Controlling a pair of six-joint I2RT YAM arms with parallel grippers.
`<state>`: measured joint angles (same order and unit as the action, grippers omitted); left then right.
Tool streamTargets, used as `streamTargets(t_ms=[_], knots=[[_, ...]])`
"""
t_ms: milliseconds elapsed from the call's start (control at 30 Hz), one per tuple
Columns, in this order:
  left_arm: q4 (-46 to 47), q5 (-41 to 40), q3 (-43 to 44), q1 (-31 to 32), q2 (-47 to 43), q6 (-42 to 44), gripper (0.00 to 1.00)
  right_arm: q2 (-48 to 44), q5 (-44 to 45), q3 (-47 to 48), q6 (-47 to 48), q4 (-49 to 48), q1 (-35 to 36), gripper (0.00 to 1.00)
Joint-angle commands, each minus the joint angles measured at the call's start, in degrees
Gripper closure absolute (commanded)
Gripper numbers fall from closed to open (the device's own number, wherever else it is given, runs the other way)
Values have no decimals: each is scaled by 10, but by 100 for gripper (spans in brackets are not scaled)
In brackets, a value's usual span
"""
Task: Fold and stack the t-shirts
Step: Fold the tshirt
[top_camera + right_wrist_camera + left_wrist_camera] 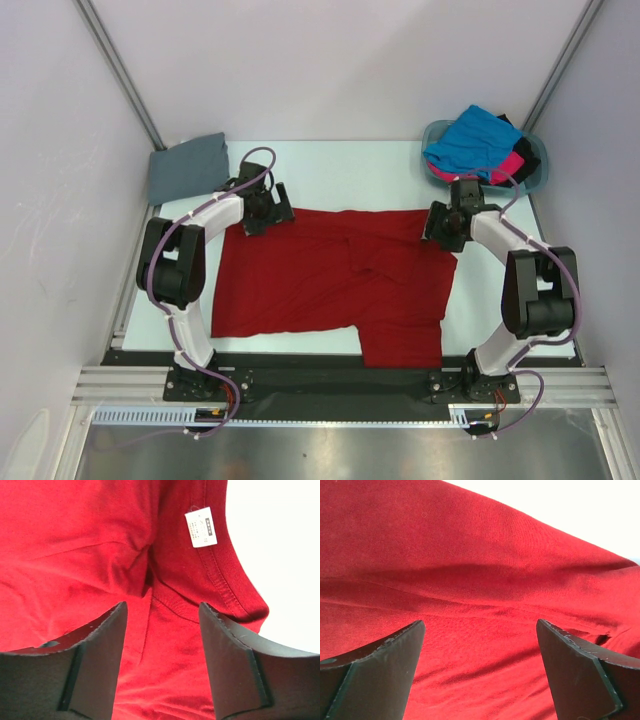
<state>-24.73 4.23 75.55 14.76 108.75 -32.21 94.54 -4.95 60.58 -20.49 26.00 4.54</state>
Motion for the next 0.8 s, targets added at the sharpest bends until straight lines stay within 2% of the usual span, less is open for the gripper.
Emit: streamTargets(t_ms=[0, 167, 300, 533, 767], knots=[[14, 0, 7, 4, -30, 16, 0, -51, -2, 24, 7, 0, 2, 35], [15, 10, 3, 8, -34, 14, 0, -64, -57, 14, -19, 6, 19, 37], [36, 43, -15, 24, -39, 13, 0, -83, -105, -42, -51, -37, 35, 39], [97, 142, -27, 73, -25, -18, 0, -65, -77, -62, -79, -45, 86, 41], [175, 240, -39, 121, 5, -71, 8, -68, -63, -88, -96, -52, 100, 44]])
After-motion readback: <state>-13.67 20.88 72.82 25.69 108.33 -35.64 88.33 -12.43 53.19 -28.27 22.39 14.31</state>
